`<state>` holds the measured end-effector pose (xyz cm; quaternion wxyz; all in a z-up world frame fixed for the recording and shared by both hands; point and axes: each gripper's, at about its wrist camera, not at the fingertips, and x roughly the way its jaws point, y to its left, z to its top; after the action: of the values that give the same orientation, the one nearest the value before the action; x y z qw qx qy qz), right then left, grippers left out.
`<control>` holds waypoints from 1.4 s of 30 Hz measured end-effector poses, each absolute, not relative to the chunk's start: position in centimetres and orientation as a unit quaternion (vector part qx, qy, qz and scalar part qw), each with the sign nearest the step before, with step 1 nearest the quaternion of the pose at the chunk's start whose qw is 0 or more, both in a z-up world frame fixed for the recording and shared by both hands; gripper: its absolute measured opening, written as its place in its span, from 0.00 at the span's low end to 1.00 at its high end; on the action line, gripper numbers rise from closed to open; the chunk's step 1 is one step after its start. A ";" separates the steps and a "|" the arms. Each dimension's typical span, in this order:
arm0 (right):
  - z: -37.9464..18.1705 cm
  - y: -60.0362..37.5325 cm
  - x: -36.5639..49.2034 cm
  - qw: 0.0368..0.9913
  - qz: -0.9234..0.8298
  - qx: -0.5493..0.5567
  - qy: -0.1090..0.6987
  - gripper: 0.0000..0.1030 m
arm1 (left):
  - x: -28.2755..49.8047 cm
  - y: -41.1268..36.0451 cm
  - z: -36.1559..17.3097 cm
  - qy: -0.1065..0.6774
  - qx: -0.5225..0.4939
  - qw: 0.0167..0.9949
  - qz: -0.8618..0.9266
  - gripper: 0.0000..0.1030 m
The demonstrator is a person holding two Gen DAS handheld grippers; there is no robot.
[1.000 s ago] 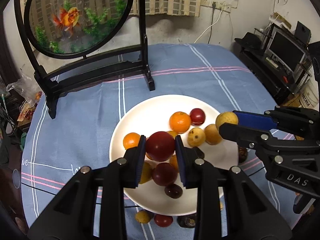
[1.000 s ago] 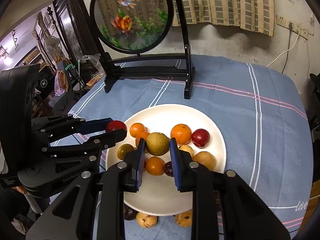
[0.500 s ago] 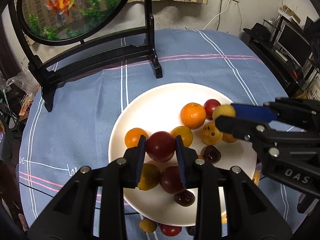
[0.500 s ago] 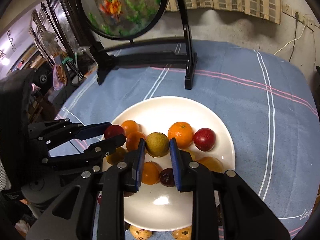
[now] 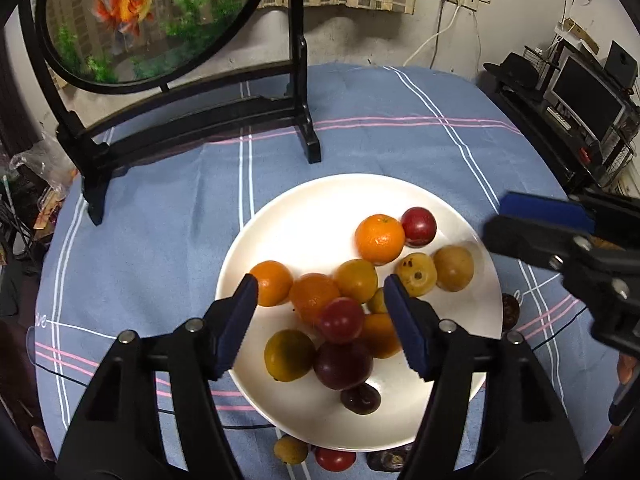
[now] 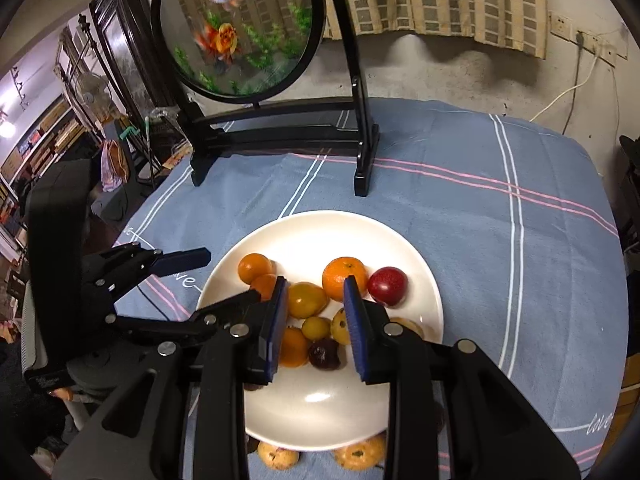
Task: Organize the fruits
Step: 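Lower both fruits onto the plate and open both tools, then return to the pile and grasp a large tan fruit with the right tool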
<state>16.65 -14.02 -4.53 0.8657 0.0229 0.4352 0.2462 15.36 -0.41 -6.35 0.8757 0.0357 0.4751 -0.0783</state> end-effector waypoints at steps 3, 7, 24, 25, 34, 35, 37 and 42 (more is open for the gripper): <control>-3.8 -14.9 14.9 0.871 0.243 0.021 0.426 0.28 | 14.3 0.2 -4.7 0.457 0.037 0.885 -0.077 0.64; -3.3 -16.2 12.1 0.877 0.240 0.016 0.416 0.28 | 12.3 2.1 -2.3 0.433 0.031 0.898 -0.073 0.64; -15.3 -12.1 3.6 0.821 0.243 -0.054 0.514 0.29 | 1.3 10.1 -9.3 0.521 -0.011 0.853 -0.036 0.65; -15.4 -11.7 3.8 0.821 0.244 -0.063 0.513 0.29 | 0.9 10.5 -9.7 0.525 -0.018 0.850 -0.033 0.65; -16.2 -9.3 4.5 0.826 0.257 -0.154 0.477 0.39 | 1.6 9.4 -11.9 0.540 -0.005 0.840 -0.048 0.65; -16.2 -9.3 4.7 0.824 0.256 -0.155 0.482 0.39 | 1.9 8.9 -12.2 0.538 0.002 0.841 -0.055 0.65; -15.8 -10.1 4.7 0.821 0.264 -0.132 0.488 0.39 | 2.2 8.2 -12.7 0.535 0.017 0.842 -0.070 0.64; -14.9 -12.9 3.9 0.822 0.257 -0.055 0.504 0.39 | 3.5 6.3 -13.8 0.523 0.056 0.844 -0.108 0.63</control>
<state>3.89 -12.88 -14.91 0.8224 -0.0555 0.5044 0.2572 3.51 6.26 -13.84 0.8435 0.0557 0.5231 -0.1082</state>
